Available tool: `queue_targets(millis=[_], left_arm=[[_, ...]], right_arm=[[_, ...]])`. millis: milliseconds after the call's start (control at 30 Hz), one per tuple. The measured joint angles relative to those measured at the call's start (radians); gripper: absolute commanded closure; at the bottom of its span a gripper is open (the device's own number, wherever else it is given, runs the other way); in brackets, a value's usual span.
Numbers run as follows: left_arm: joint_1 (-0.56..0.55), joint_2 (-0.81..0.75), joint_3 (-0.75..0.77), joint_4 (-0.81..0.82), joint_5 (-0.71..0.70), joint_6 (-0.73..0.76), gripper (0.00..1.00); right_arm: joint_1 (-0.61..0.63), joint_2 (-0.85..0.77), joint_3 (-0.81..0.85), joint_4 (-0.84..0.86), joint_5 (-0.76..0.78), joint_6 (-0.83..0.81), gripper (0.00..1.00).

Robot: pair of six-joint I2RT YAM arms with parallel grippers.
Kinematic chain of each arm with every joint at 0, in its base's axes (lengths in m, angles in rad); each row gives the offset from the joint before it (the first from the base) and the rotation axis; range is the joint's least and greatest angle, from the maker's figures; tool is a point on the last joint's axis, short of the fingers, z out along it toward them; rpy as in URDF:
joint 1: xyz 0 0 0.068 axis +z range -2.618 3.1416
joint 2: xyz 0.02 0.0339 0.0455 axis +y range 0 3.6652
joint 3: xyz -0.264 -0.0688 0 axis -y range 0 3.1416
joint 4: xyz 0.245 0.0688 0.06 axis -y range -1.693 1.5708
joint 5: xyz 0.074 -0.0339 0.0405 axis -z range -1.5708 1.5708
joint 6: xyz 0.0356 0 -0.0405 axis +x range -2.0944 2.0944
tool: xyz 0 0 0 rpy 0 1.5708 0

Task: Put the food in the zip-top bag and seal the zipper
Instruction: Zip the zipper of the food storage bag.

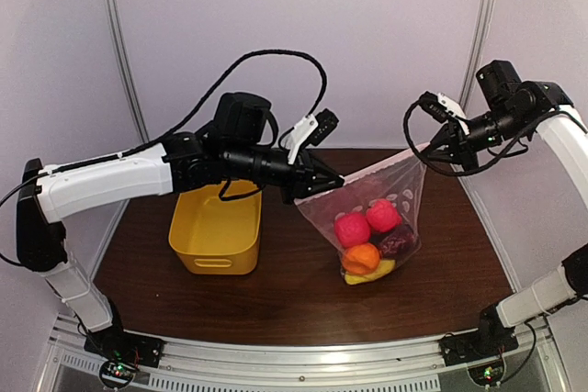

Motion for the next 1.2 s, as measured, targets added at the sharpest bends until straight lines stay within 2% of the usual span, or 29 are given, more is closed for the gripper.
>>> queue_targets(millis=[367, 1200], left_arm=[[0.012, -0.121, -0.151, 0.011, -0.028, 0.000, 1.00], [0.043, -0.153, -0.205, 0.017, -0.031, 0.000, 1.00]], right_arm=[[-0.062, 0.022, 0.000, 0.002, -0.036, -0.006, 1.00], [-0.063, 0.038, 0.000, 0.016, -0.037, -0.002, 1.00]])
